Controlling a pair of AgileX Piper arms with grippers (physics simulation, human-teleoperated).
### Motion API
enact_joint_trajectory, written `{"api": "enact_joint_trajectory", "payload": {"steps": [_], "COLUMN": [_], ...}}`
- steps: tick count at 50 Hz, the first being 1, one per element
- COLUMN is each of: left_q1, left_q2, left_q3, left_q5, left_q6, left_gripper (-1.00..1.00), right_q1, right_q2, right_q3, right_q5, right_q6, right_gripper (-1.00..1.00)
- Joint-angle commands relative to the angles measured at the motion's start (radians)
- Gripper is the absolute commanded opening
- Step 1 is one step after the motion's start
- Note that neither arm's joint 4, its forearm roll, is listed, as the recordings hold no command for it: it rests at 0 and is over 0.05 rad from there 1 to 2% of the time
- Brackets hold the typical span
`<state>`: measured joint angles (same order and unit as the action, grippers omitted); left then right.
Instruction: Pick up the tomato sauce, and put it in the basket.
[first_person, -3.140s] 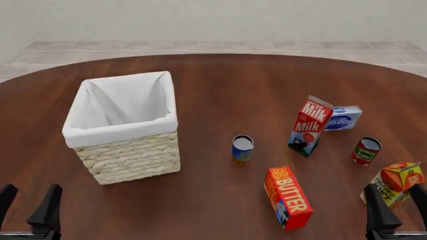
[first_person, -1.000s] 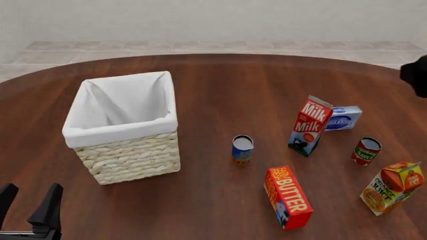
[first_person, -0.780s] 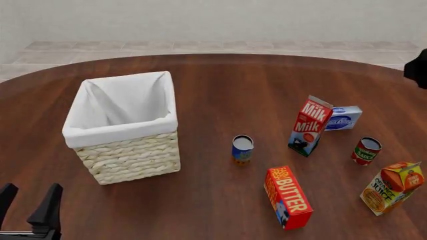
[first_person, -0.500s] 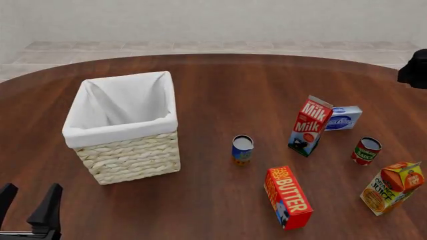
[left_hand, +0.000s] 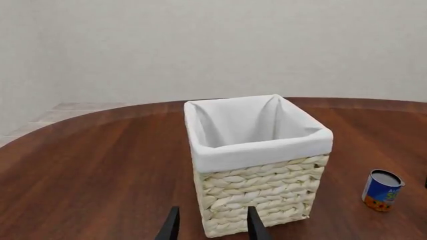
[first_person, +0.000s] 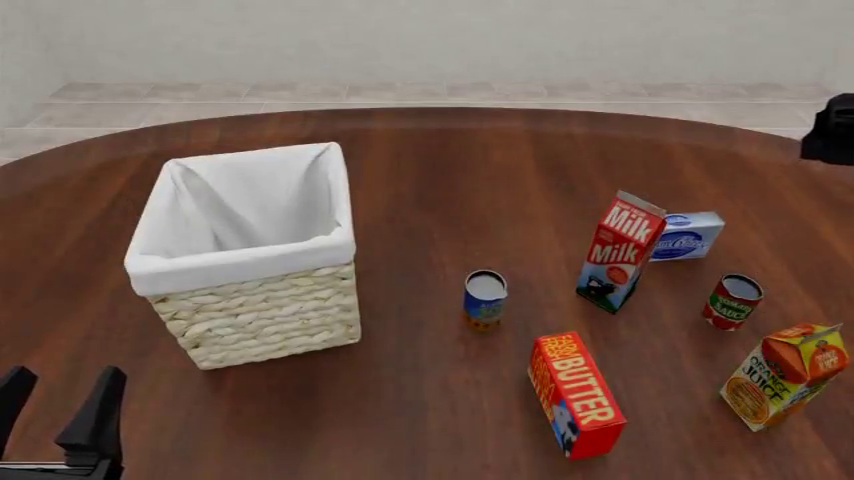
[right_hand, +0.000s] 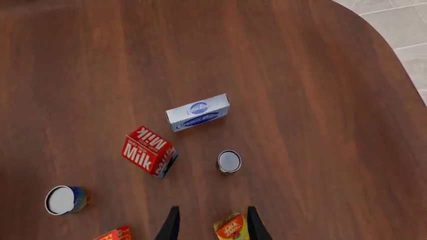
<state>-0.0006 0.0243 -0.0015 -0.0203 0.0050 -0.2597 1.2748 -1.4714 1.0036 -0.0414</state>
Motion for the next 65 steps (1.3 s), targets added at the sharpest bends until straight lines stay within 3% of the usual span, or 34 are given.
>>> {"api": "enact_joint_trajectory", "payload": {"steps": [1, 23, 65], "left_q1": [0.000, 0.000, 0.000], "left_q2": [0.001, 0.001, 0.001], "left_q3": [0.001, 0.000, 0.000], "left_q5": [-0.001, -0.001, -0.001], "left_q6": [0.000, 0.000, 0.000], "left_gripper": [1.00, 1.00, 1.00], "right_q1": [-0.016, -0.069, -0.061], "right_q2": [0.052, 0.125, 0.272], "right_q3": [0.003, 0.085, 0.157], "right_q5": [-0.051, -0.158, -0.319], "right_q6": [-0.009, -0.047, -0.014], "right_gripper": [1.00, 1.00, 1.00]}}
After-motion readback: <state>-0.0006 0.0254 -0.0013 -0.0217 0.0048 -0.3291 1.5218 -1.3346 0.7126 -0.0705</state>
